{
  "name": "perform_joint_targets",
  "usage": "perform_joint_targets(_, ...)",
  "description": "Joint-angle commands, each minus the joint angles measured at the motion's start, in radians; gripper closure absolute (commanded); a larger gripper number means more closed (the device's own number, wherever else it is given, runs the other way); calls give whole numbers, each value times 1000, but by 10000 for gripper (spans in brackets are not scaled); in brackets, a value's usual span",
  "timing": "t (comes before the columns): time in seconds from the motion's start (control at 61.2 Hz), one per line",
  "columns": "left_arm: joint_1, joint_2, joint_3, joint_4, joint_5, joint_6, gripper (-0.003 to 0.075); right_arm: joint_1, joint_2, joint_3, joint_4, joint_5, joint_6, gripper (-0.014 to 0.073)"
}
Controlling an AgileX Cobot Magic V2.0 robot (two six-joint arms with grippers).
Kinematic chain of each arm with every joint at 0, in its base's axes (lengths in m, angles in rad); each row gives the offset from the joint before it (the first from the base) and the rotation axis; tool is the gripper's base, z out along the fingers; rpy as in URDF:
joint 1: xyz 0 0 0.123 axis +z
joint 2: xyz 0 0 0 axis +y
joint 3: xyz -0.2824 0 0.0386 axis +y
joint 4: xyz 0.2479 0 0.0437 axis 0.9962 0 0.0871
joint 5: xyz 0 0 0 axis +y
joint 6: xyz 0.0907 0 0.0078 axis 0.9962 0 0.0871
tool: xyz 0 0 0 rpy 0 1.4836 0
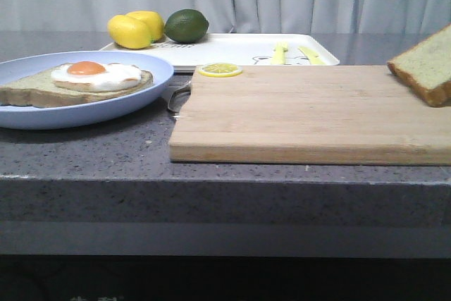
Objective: Place bread and move sandwich to tray
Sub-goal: 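Grasp the bread slice on the cutting board with the right gripper, then carry the bread over the egg and lower it onto the plate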
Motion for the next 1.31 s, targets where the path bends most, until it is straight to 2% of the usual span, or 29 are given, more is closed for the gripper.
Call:
perform_joint_targets(0.0,-2,6,-31,-7,-95,-2,135,-4,-83,-48,147,6,-17,652)
perform_joint_targets(0.131,-2,6,-31,-7,-95,-2,135,35,-115,-48,360,31,-17,652)
perform_joint_targets(0.229,-2,6,-31,-7,-95,-2,135,127,-113,-48,488,38,-38,652)
perform_joint_targets(0.31,-2,6,-31,-7,-95,-2,135,237,-104,-48,551,-1,-52,652)
perform_joint_targets(0.473,-2,6,-31,-7,-95,-2,135,536,-44,-48,705,-193,-91,652)
perform_joint_targets(0.604,-2,6,-31,-7,-95,-2,135,754,46,-48,856,-371,-211,652)
perform_joint_targets(0.702,-2,6,-31,-7,-95,-2,135,864,124,-64,993,-422,-324,652)
perform_joint_targets(0.833,-2,6,-31,-7,-95,-2,135,936,243,-137,1113,-413,-387,651)
perform_joint_targets(0.963,-2,6,-31,-7,-95,-2,135,967,345,-221,1120,-399,-387,615)
perform_joint_targets(1.127,-2,6,-31,-7,-95,-2,135,975,427,-289,1119,-336,-387,502)
perform_joint_targets(1.192,-2,6,-31,-7,-95,-2,135,975,429,-289,1115,-346,-387,442)
perform_joint_targets(1.29,-2,6,-31,-7,-95,-2,135,974,429,-289,1087,-365,-387,398)
